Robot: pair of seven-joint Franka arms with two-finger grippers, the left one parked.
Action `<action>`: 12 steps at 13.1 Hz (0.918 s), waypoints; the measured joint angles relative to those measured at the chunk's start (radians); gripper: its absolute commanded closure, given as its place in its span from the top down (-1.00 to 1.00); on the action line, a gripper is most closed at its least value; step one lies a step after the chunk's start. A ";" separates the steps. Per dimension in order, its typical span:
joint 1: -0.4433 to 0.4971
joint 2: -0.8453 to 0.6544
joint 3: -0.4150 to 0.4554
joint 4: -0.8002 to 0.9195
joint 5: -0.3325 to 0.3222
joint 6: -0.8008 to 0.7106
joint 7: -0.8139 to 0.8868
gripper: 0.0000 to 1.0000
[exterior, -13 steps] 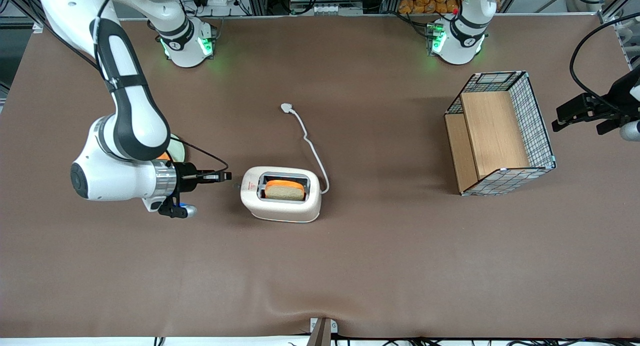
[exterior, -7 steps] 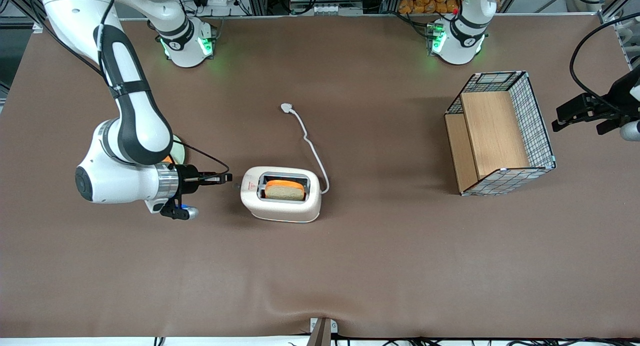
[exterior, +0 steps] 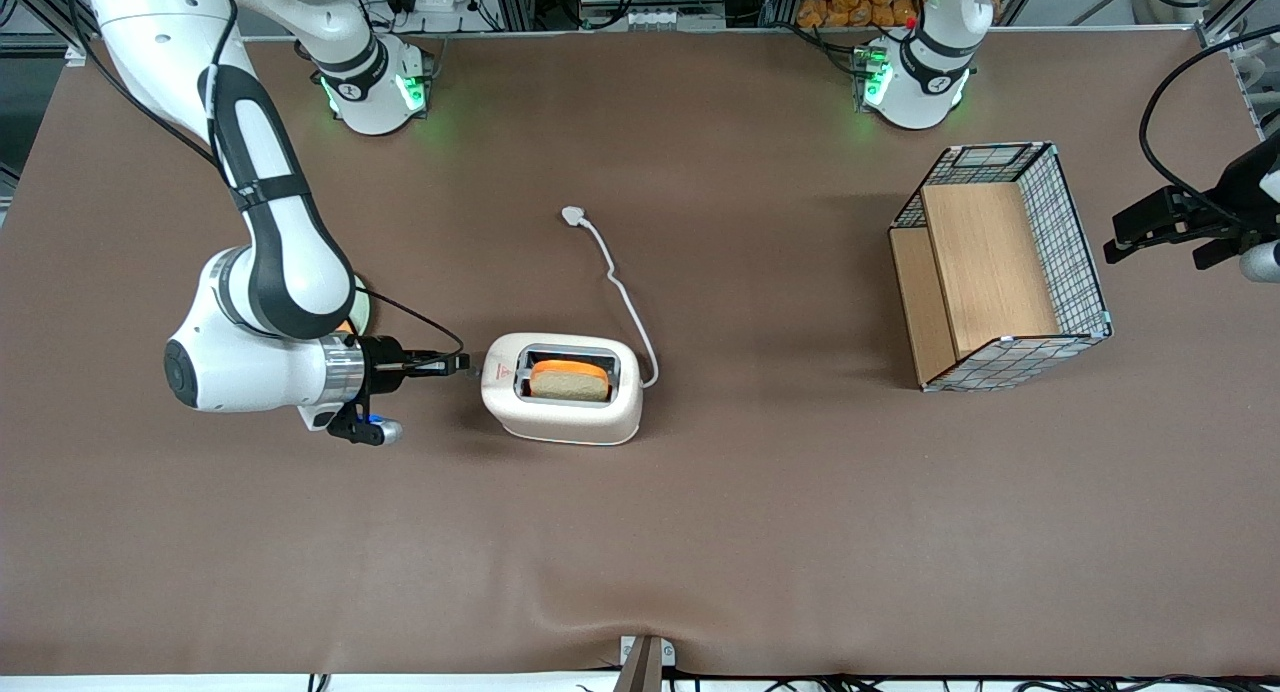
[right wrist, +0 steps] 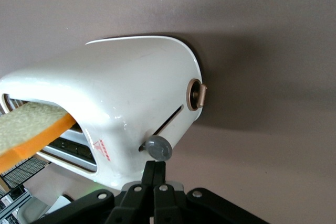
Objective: Press toaster button with right arm
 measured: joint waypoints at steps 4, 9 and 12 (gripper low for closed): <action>0.012 0.008 0.000 0.000 0.013 0.020 0.000 -1.00; 0.013 0.022 0.000 0.000 0.022 0.024 0.000 -1.00; 0.014 0.040 0.001 0.000 0.025 0.037 0.000 -1.00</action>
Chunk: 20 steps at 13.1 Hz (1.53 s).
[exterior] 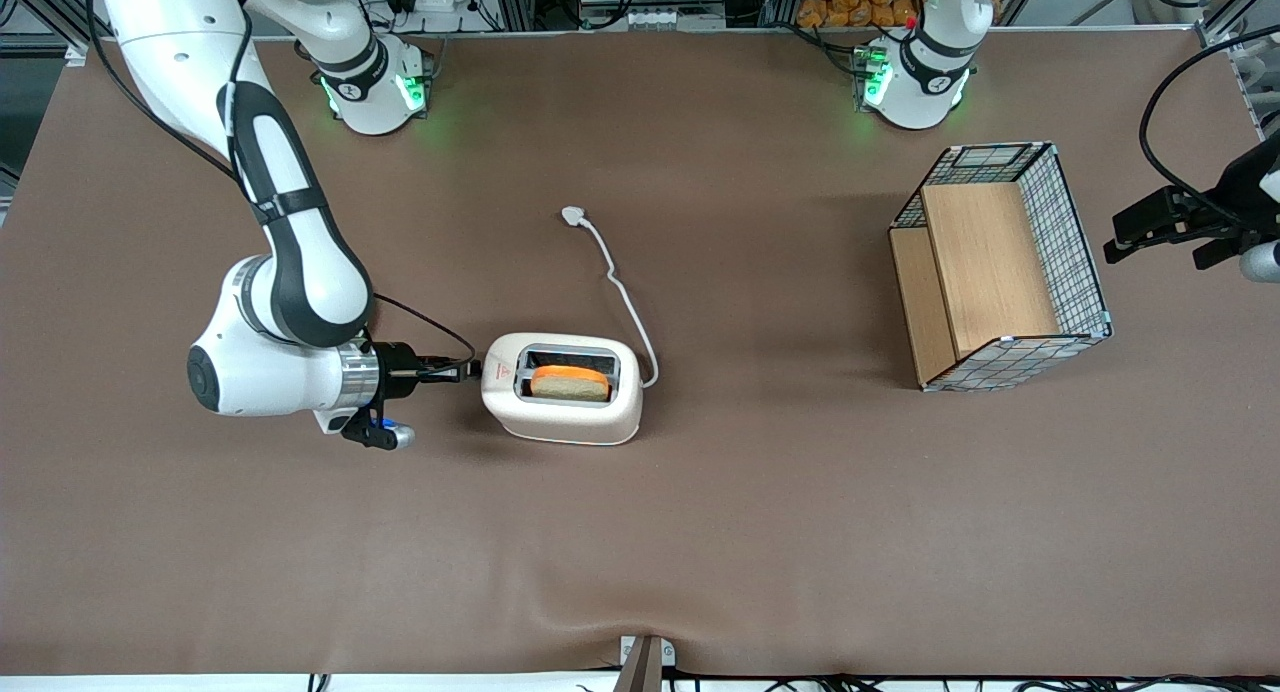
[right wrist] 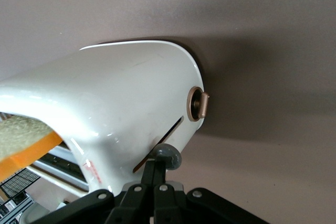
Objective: Press toaster button with right arm
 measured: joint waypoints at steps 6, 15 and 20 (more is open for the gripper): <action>0.000 0.020 -0.003 0.000 0.020 0.008 -0.024 -1.00; -0.005 0.048 -0.008 -0.002 0.061 0.012 -0.067 -1.00; -0.004 0.069 -0.008 -0.004 0.076 0.029 -0.076 -1.00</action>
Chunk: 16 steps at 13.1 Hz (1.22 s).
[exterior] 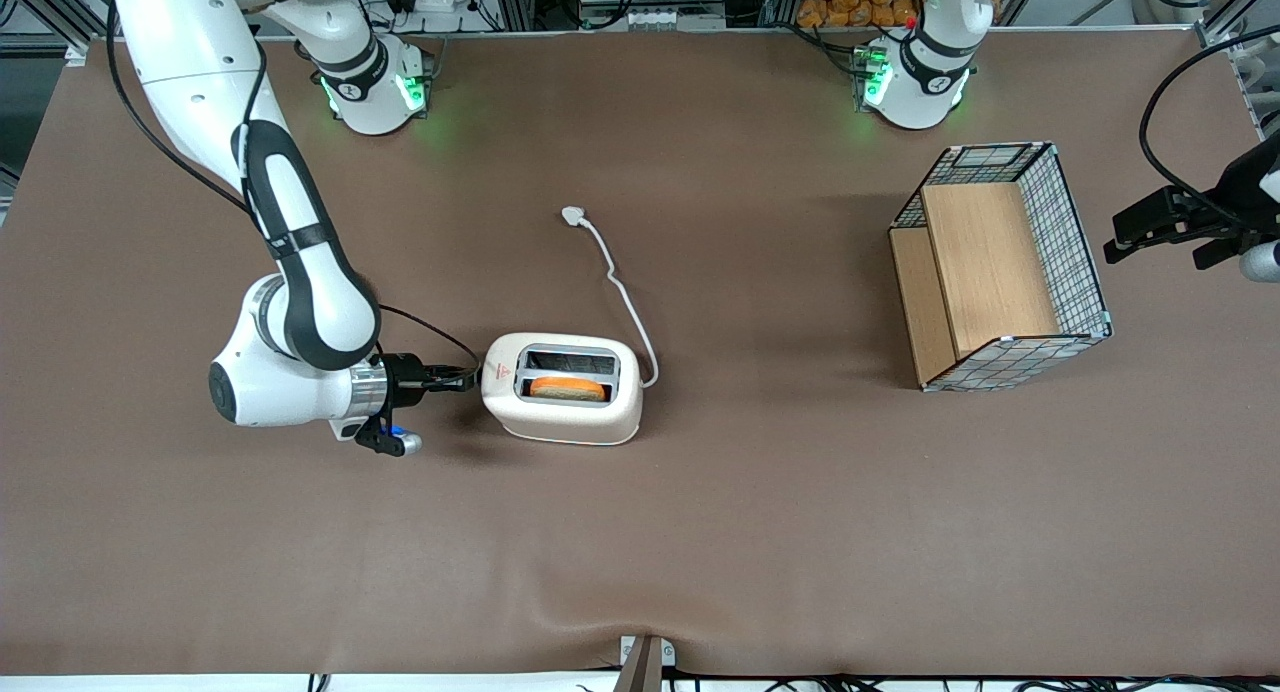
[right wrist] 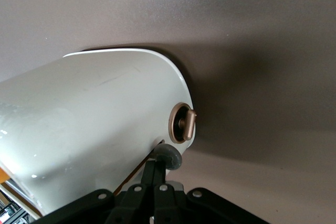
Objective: Press toaster button with right arm
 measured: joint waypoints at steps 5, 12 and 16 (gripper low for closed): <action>0.001 0.001 0.000 -0.001 0.003 0.009 0.000 -1.00; -0.001 0.004 -0.008 -0.018 0.058 0.016 -0.058 -1.00; -0.008 0.003 -0.013 -0.035 0.110 0.014 -0.102 -1.00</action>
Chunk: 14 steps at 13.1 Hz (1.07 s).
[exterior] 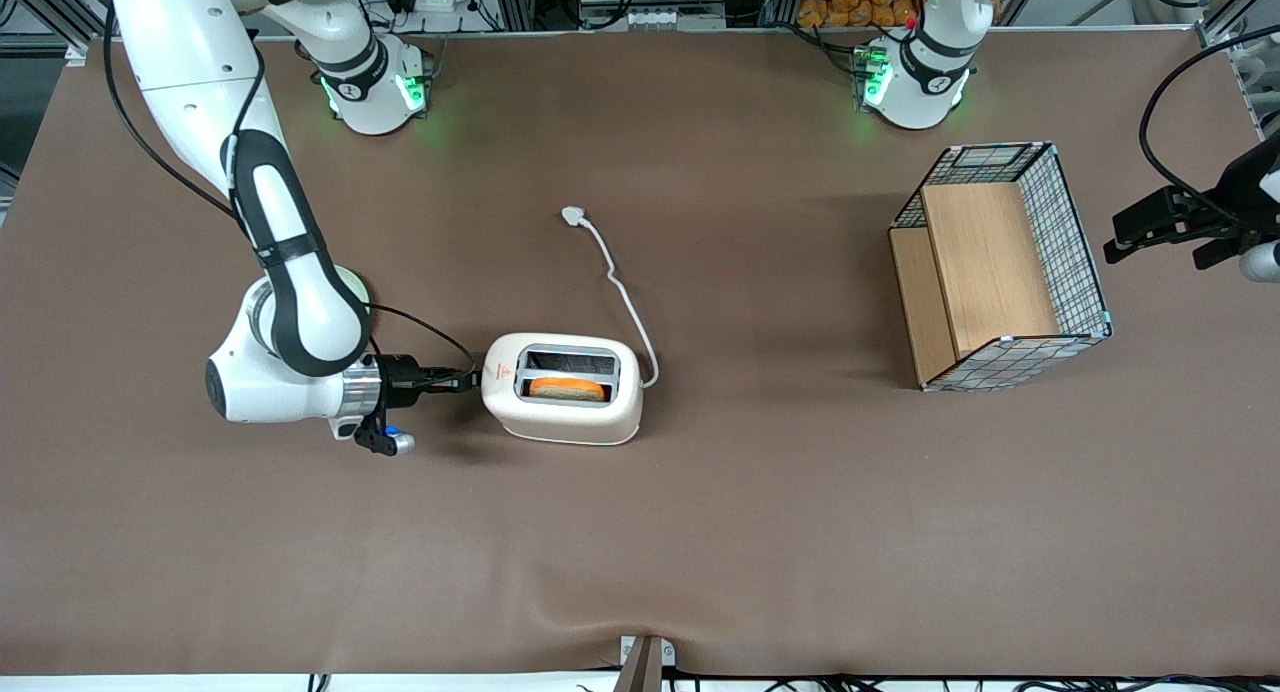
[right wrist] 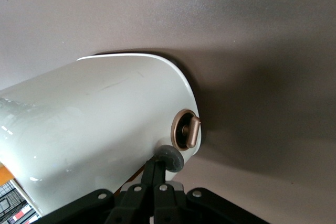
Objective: Press toaster button with right arm
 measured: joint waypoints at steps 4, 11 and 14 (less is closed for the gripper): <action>0.000 0.000 0.000 -0.001 0.004 0.000 -0.001 -1.00; 0.000 0.006 0.003 0.027 0.005 0.043 -0.009 -1.00; 0.000 0.014 0.002 0.054 0.003 0.057 -0.018 -1.00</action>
